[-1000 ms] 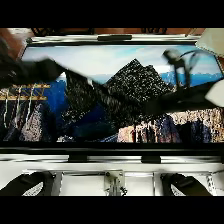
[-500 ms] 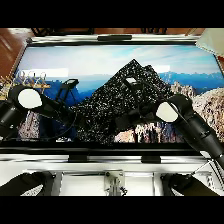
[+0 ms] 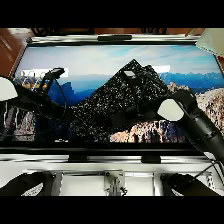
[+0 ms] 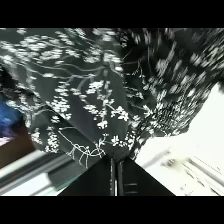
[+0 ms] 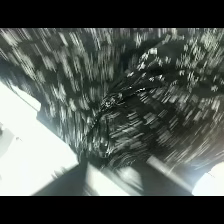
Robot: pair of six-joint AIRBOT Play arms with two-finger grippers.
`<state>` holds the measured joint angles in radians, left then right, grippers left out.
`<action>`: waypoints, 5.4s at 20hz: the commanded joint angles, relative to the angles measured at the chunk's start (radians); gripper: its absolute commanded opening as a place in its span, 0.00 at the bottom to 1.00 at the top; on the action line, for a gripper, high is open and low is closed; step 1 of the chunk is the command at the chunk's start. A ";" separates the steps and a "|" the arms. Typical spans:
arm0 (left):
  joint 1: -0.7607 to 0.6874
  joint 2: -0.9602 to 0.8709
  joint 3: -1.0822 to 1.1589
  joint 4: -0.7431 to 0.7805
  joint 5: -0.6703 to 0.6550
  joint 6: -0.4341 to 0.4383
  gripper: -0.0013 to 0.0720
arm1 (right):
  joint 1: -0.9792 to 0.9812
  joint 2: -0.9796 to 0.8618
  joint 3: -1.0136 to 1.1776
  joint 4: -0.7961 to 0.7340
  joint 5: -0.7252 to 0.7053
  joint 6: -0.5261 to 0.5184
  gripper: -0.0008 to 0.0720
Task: Fold the shirts.
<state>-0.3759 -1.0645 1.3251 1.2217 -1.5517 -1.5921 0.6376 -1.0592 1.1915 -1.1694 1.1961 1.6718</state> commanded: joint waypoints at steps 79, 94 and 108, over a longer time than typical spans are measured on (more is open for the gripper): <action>-0.013 -0.138 -0.269 -0.040 0.332 0.204 0.09 | 0.277 -0.106 -0.380 -0.355 -0.289 0.152 0.92; -0.013 -0.138 -0.268 -0.040 0.310 0.257 0.09 | 0.277 -0.235 -0.380 -0.647 -0.270 0.264 0.91; -0.016 -0.109 -0.235 -0.134 0.234 0.257 0.09 | 0.129 0.056 -0.046 -0.651 -0.010 -0.048 0.10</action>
<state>-0.3893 -1.1908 1.0695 1.1534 -1.2739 -1.3350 0.8391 -1.1229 1.0325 -1.9511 1.1522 1.8008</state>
